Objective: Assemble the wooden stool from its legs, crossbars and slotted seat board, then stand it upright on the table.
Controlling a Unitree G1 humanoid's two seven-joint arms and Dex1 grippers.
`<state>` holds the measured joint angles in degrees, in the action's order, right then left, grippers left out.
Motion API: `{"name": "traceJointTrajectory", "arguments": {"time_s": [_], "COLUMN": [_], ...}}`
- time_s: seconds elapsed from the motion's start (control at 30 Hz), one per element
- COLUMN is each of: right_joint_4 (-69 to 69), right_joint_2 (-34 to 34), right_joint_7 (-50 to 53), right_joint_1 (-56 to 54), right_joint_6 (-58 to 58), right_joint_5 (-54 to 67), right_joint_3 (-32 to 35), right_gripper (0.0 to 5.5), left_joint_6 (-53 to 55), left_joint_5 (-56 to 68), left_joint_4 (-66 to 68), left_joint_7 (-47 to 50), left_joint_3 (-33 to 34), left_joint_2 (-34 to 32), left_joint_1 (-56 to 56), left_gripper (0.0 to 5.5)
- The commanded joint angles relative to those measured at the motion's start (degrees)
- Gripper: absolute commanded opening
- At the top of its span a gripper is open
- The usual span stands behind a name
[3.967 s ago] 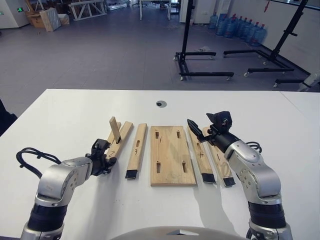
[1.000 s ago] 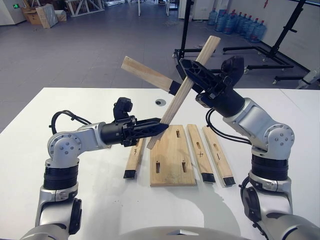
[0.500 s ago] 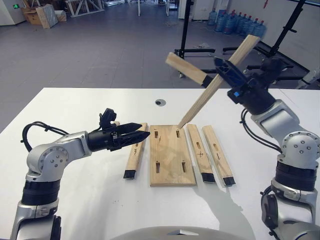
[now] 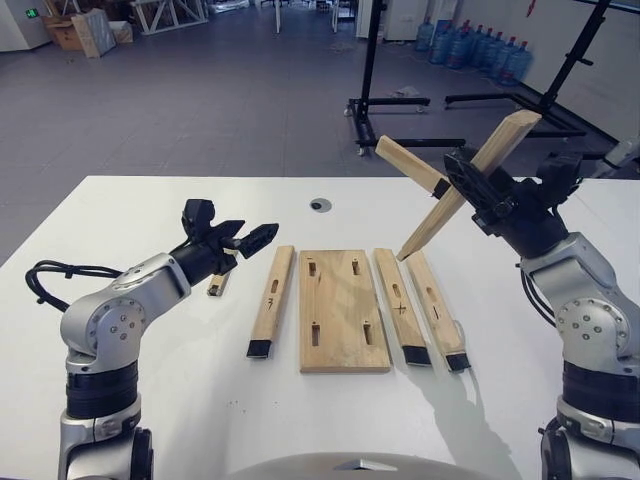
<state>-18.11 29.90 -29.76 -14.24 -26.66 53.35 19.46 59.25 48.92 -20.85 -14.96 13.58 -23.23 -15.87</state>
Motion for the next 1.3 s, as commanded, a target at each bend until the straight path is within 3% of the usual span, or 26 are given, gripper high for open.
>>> {"name": "traceJointTrajectory", "arguments": {"time_s": [0.03, 0.4, 0.7, 0.9, 1.07, 1.3], "right_joint_4": [0.7, 6.1, 40.6, 54.1, 55.8, 58.2], "right_joint_2": [1.6, -2.4, -7.4, -9.7, -13.0, -15.4], "right_joint_7": [0.2, -10.3, -41.4, -54.0, -55.6, -56.4], "right_joint_1": [-1.5, -0.4, -14.4, -19.6, -21.9, -22.5], "right_joint_6": [-1.2, 4.6, 28.2, 35.2, 39.8, 41.6], "right_joint_5": [-0.7, -0.4, -9.6, -13.1, -14.8, -17.8], "right_joint_3": [1.0, 2.1, -1.5, -3.5, -3.9, -5.7], "right_gripper": [2.09, 2.09, 2.09, 2.09, 2.09, 2.09], "left_joint_6": [1.1, 0.7, -1.7, -2.4, -2.2, 6.7], "left_joint_5": [-0.1, -1.0, -5.2, -7.5, -8.1, -4.1], "left_joint_4": [1.3, 2.4, 10.4, 14.0, 13.0, 2.0], "left_joint_7": [1.1, 1.1, -4.3, -9.1, -9.5, -9.1], "left_joint_3": [0.7, 0.1, -4.8, -6.6, -6.3, -6.1], "left_joint_2": [0.0, 0.0, -1.2, -3.0, -2.6, -5.2], "left_joint_1": [0.4, 1.1, -4.6, -7.2, -6.4, -4.0], "left_gripper": [4.79, 4.79, 4.79, 4.79, 4.79, 4.79]}}
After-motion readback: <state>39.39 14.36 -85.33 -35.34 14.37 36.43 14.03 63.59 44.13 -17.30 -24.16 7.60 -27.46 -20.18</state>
